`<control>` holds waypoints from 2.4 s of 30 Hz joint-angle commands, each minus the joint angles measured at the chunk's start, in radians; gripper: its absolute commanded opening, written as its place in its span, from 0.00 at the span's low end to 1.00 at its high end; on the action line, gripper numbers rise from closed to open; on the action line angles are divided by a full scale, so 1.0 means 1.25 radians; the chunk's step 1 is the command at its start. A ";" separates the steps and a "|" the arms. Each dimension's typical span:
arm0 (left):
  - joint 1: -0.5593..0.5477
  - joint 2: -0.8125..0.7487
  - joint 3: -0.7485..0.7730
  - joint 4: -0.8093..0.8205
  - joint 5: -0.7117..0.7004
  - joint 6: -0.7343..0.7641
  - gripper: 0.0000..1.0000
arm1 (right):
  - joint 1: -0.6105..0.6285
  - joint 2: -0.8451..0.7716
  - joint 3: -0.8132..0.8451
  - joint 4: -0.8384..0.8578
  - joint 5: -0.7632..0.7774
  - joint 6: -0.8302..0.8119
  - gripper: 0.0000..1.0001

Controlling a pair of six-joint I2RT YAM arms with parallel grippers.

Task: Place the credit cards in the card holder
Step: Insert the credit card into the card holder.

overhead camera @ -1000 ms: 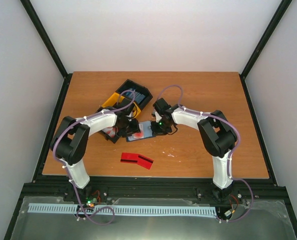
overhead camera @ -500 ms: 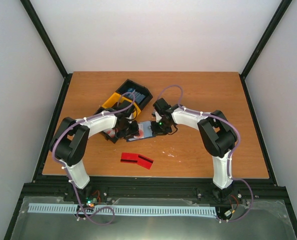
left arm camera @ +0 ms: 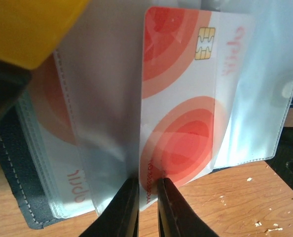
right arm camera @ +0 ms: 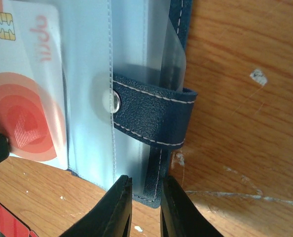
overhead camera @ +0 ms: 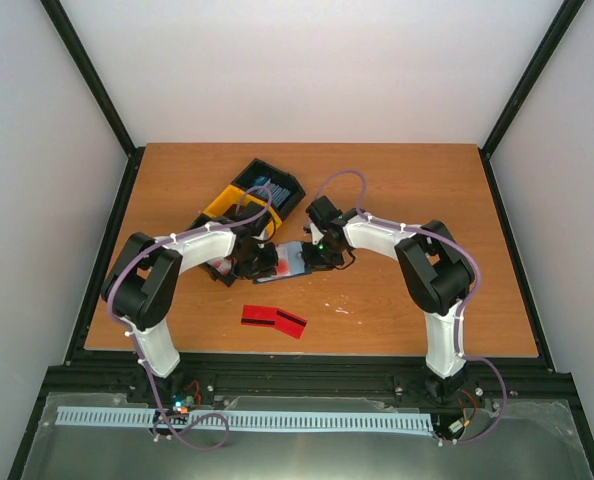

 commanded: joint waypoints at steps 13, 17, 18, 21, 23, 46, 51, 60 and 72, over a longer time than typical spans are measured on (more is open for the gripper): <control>-0.014 -0.027 -0.020 0.049 -0.085 -0.077 0.05 | 0.009 0.042 -0.019 -0.015 0.054 0.000 0.18; -0.014 -0.043 -0.032 0.039 -0.108 -0.093 0.01 | 0.010 0.038 -0.023 -0.013 0.053 -0.001 0.18; -0.014 -0.045 -0.036 0.039 -0.110 -0.096 0.01 | 0.010 0.038 -0.023 -0.013 0.053 0.000 0.18; -0.014 -0.049 -0.043 0.034 -0.115 -0.103 0.00 | 0.009 0.036 -0.026 -0.011 0.052 0.000 0.18; -0.014 -0.051 -0.047 0.031 -0.120 -0.109 0.01 | 0.010 0.035 -0.026 -0.012 0.053 -0.001 0.18; -0.012 -0.032 -0.032 0.084 0.007 -0.036 0.23 | 0.010 0.030 -0.028 -0.006 0.046 -0.005 0.18; -0.013 -0.043 0.006 0.026 -0.061 -0.026 0.42 | 0.009 0.029 -0.027 -0.006 0.046 -0.004 0.18; -0.012 -0.030 0.053 -0.009 -0.118 -0.022 0.38 | 0.010 0.029 -0.029 -0.002 0.046 -0.003 0.18; -0.012 0.059 0.102 -0.014 -0.125 0.002 0.43 | 0.010 0.030 -0.018 -0.007 0.050 -0.003 0.18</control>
